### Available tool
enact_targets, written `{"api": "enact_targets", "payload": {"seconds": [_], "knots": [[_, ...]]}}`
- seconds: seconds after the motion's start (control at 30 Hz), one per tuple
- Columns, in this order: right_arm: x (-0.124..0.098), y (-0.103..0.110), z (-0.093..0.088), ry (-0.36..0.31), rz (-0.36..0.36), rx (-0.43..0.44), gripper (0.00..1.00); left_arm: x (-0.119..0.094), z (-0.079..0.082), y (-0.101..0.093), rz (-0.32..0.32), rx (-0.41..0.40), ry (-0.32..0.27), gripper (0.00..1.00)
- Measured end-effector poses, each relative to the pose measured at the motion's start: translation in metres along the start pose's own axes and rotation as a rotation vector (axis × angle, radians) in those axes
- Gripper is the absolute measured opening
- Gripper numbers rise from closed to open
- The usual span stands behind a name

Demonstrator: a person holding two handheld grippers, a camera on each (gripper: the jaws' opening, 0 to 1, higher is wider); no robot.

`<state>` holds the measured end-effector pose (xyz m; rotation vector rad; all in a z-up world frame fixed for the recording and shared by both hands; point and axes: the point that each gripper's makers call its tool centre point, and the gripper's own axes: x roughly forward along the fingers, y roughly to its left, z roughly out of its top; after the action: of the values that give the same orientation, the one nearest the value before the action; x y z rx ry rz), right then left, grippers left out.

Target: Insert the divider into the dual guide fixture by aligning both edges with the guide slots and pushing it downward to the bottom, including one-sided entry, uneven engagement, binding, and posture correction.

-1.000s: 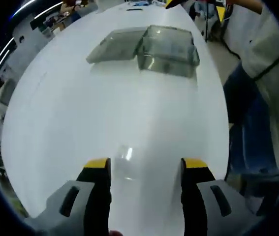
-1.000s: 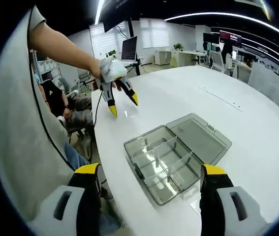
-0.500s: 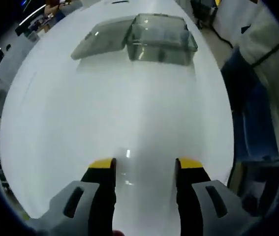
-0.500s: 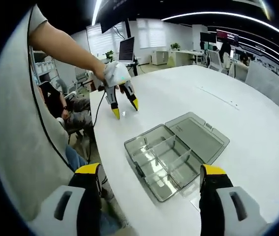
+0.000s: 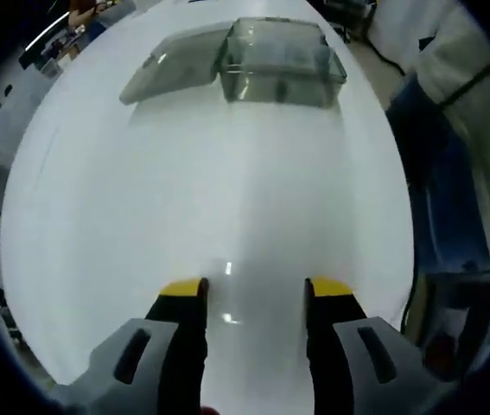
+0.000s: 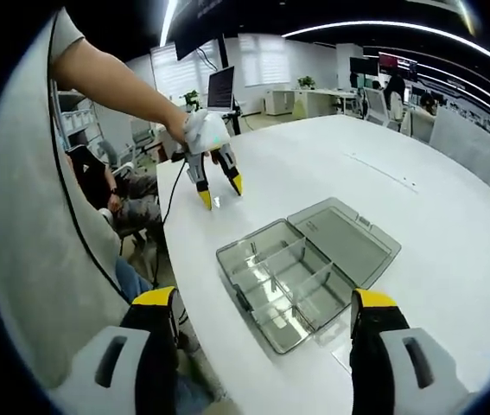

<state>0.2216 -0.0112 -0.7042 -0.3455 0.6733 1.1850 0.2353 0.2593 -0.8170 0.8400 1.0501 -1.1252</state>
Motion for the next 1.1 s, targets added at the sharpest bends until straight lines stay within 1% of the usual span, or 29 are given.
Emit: {"api": "enact_targets", "payload": {"seconds": [0.23,0.37,0.63,0.73,1.1], "knots": [[-0.0008,-0.0024,0.0011,-0.003,0.000,-0.005,0.80,-0.0013,-0.0036,0.0030,0.005,-0.013,0.014,0.39],[-0.0005,-0.0026,0.0010,-0.004,0.004,-0.005,0.80,-0.0007,-0.0040,0.0035,0.004,-0.013,0.022,0.39],[-0.0009,-0.0041,0.0010,-0.004,0.008,-0.008,0.80,-0.0006,-0.0042,0.0038,0.007,-0.024,0.032,0.34],[-0.0011,-0.0044,0.0013,-0.005,0.008,-0.008,0.80,-0.0007,-0.0045,0.0045,0.010,-0.034,0.037,0.30],[-0.0011,-0.0049,0.0025,-0.007,0.013,-0.013,0.80,-0.0002,-0.0040,0.0053,0.019,-0.065,0.060,0.27]]}}
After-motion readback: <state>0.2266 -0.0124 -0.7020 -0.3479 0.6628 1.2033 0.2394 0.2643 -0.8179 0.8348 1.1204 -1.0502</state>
